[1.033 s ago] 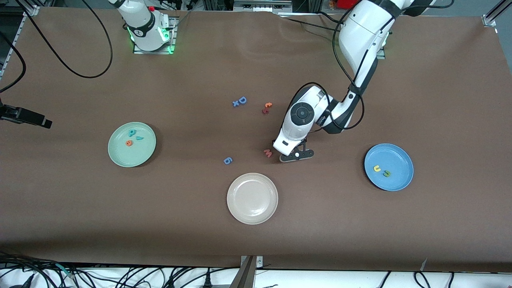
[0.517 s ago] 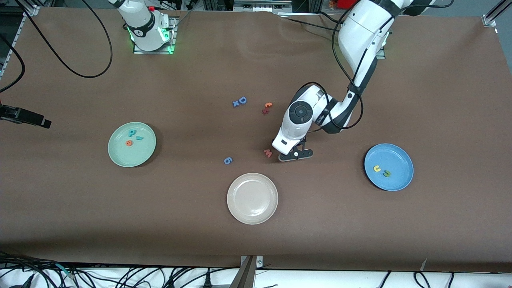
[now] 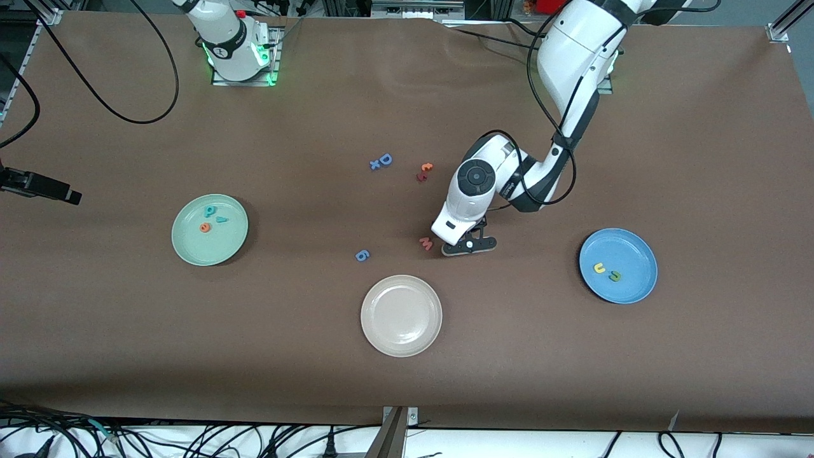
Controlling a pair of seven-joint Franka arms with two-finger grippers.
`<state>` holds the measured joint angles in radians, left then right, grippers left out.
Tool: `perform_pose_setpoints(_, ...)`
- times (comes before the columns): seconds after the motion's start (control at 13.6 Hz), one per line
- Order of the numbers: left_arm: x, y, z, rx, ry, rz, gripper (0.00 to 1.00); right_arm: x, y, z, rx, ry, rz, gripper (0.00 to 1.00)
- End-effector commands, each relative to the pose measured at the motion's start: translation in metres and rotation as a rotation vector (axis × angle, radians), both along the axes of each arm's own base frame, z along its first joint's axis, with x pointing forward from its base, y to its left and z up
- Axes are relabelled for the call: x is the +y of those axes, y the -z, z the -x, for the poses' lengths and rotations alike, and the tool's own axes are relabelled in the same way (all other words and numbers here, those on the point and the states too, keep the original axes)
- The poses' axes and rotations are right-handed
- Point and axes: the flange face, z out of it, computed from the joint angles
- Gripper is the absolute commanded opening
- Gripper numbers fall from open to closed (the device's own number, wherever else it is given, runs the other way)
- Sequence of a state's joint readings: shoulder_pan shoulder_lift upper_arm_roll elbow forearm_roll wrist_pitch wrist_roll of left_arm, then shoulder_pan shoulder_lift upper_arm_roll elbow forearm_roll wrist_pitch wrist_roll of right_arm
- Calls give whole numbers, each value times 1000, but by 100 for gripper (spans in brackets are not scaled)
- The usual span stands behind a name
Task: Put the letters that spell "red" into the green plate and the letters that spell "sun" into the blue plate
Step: 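Carry the yellow s with the left gripper over the blue plate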
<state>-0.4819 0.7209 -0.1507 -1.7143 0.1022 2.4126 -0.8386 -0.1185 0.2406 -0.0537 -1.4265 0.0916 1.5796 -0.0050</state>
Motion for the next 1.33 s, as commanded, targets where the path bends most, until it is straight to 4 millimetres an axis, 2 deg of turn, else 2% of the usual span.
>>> perform_pose_setpoints(0.0,24,2,-8,21,36,-71,23,-2,-1,3,-5,-12,12,100)
perform_pose_setpoints(0.22,32,-4,-11,39,59,-88,23,-2,1,3,-2,-12,11,100)
perform_pose_setpoints(0.37,51,-17,-23,48,90,-96,24,-2,2,2,-1,-12,11,100)
perform_pose_setpoints(0.52,75,-27,-35,69,143,-105,24,-2,3,2,-1,-12,11,100)
perform_pose_setpoints(0.66,115,-46,-54,85,226,-101,23,-2,3,2,-2,-12,11,100)
perform_pose_setpoints(0.89,161,-65,-67,132,325,-102,24,-2,-1,1,-20,-10,4,100)
perform_pose_setpoints(1.03,184,-77,-71,161,381,-102,25,-1,-1,0,-22,-5,3,100)
perform_pose_setpoints(1.25,228,-84,-82,177,437,-87,26,-1,-2,0,-19,3,13,100)
